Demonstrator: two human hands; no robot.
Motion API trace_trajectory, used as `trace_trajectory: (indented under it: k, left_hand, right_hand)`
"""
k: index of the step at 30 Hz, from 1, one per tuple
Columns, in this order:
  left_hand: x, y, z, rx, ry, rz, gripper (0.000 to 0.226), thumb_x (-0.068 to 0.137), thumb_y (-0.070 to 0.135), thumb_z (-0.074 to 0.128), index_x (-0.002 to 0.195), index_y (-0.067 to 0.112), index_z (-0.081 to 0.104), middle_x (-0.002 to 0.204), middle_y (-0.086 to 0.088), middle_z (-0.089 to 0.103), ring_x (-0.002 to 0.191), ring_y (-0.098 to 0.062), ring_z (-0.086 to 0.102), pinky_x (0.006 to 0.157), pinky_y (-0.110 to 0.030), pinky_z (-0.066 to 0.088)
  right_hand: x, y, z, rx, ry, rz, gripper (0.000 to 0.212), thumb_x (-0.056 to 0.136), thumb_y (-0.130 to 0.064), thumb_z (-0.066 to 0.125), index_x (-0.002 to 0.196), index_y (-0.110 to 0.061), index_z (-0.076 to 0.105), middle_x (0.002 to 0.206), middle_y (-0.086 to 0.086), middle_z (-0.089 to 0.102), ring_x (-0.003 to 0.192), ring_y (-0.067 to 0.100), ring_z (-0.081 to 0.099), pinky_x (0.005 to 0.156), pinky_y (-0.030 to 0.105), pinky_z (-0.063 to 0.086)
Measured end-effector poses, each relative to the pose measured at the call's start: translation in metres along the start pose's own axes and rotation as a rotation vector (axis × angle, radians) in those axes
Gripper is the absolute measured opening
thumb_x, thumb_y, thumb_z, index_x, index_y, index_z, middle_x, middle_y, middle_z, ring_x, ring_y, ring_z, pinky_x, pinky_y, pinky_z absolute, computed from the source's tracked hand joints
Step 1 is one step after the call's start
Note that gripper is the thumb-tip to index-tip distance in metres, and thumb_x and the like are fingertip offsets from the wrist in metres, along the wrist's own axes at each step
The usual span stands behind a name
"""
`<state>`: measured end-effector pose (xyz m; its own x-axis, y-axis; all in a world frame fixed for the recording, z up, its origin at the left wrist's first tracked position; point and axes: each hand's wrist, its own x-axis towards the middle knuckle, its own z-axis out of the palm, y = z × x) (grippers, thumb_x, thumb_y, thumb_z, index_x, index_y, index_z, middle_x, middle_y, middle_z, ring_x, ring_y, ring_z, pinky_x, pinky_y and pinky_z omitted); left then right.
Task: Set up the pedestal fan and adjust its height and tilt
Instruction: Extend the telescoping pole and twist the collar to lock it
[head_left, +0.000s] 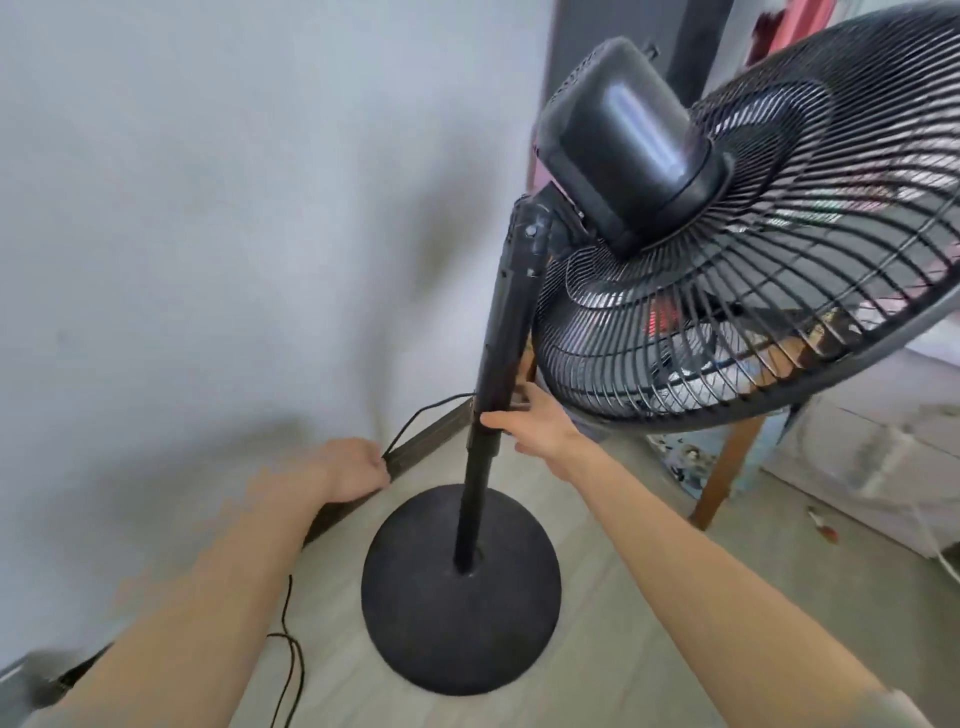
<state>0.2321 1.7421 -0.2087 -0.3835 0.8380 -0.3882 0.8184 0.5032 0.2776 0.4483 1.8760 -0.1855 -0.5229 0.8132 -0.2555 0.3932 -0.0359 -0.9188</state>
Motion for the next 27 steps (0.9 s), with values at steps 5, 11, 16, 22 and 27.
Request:
trace_trajectory:
  k: [5, 11, 16, 22, 27]
  left_hand:
    - [0.009, 0.029, 0.030, -0.208, 0.028, 0.090, 0.018, 0.087, 0.030, 0.059, 0.104, 0.032, 0.063, 0.112, 0.007, 0.065, 0.099, -0.016, 0.059, 0.081, -0.024, 0.043]
    - [0.041, 0.064, 0.076, -0.449, 0.043, 0.134, 0.067, 0.085, 0.042, 0.069, 0.144, 0.028, 0.041, 0.141, 0.000, 0.053, 0.121, -0.023, 0.056, 0.096, -0.032, 0.043]
    - [0.064, 0.082, 0.093, -0.657, 0.196, 0.177, 0.042, 0.087, 0.036, 0.069, 0.124, 0.022, 0.056, 0.118, 0.003, 0.067, 0.105, -0.022, 0.064, 0.093, -0.041, 0.052]
    - [0.080, 0.074, 0.106, -0.524, 0.224, 0.196, 0.046, 0.085, 0.039, 0.072, 0.126, 0.025, 0.056, 0.113, 0.001, 0.071, 0.103, -0.024, 0.066, 0.087, -0.045, 0.055]
    - [0.090, 0.069, 0.103, -0.465, 0.230, 0.213, 0.048, 0.087, 0.038, 0.070, 0.130, 0.024, 0.053, 0.113, 0.000, 0.070, 0.101, -0.025, 0.066, 0.086, -0.045, 0.055]
  right_hand:
    - [-0.009, 0.007, -0.007, -0.047, 0.046, 0.003, 0.054, 0.087, -0.033, 0.075, 0.136, -0.026, 0.054, 0.117, 0.006, 0.070, 0.112, 0.024, 0.065, 0.101, 0.045, 0.052]
    - [-0.006, -0.003, -0.014, -0.104, -0.016, -0.084, 0.038, 0.093, -0.032, 0.070, 0.122, -0.041, 0.048, 0.128, -0.008, 0.061, 0.116, 0.010, 0.058, 0.093, 0.025, 0.044]
    - [0.006, -0.005, -0.012, -0.045, -0.086, -0.121, 0.058, 0.093, -0.003, 0.070, 0.138, -0.020, 0.037, 0.137, 0.010, 0.053, 0.124, 0.019, 0.051, 0.073, 0.003, 0.047]
    - [0.026, -0.006, -0.007, -0.070, -0.064, -0.113, 0.075, 0.085, -0.001, 0.079, 0.149, -0.008, 0.039, 0.138, 0.013, 0.058, 0.130, 0.024, 0.055, 0.092, 0.015, 0.050]
    - [0.033, -0.002, -0.001, -0.072, 0.023, -0.144, 0.064, 0.081, -0.011, 0.085, 0.137, -0.011, 0.054, 0.126, 0.004, 0.068, 0.116, 0.013, 0.063, 0.076, 0.003, 0.051]
